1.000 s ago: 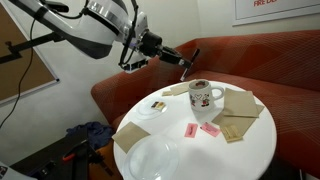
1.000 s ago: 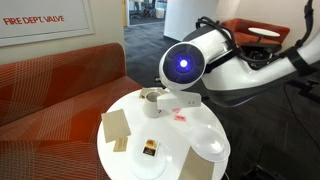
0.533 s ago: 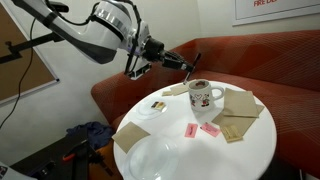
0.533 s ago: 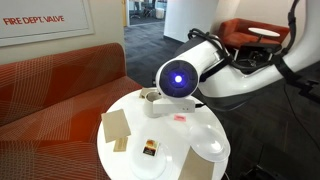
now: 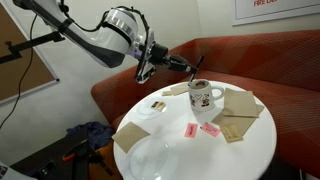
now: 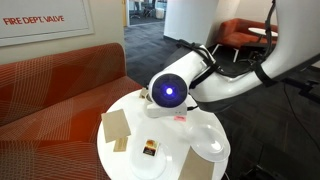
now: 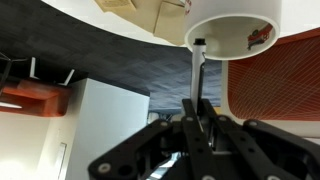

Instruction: Move the mug forward, put the marker in the mug then take it out and put it back on the table

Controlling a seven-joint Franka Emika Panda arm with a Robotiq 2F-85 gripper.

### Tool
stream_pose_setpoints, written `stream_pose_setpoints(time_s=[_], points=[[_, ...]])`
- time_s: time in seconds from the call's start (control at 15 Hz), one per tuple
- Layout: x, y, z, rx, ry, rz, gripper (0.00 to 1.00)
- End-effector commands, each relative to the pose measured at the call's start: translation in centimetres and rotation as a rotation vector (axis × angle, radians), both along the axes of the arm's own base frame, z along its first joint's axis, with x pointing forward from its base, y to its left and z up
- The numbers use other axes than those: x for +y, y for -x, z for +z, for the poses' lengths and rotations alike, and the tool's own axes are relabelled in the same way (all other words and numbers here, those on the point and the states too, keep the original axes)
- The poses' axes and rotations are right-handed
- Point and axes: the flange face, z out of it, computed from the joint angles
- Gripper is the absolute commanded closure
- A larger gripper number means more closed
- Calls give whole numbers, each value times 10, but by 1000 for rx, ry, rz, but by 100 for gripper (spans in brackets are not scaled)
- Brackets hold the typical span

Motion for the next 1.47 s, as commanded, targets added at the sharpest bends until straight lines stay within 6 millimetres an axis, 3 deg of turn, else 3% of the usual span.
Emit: stream_pose_setpoints(time_s=[0.0, 0.6, 0.73, 1.27, 1.4], points=[[1, -14, -5, -46, 24, 6, 97], [-2, -33, -35, -35, 43, 19, 97], [0, -36, -39, -31, 46, 21, 61], [0, -34, -32, -47, 49, 14, 3], [2, -30, -25, -60, 46, 16, 0]])
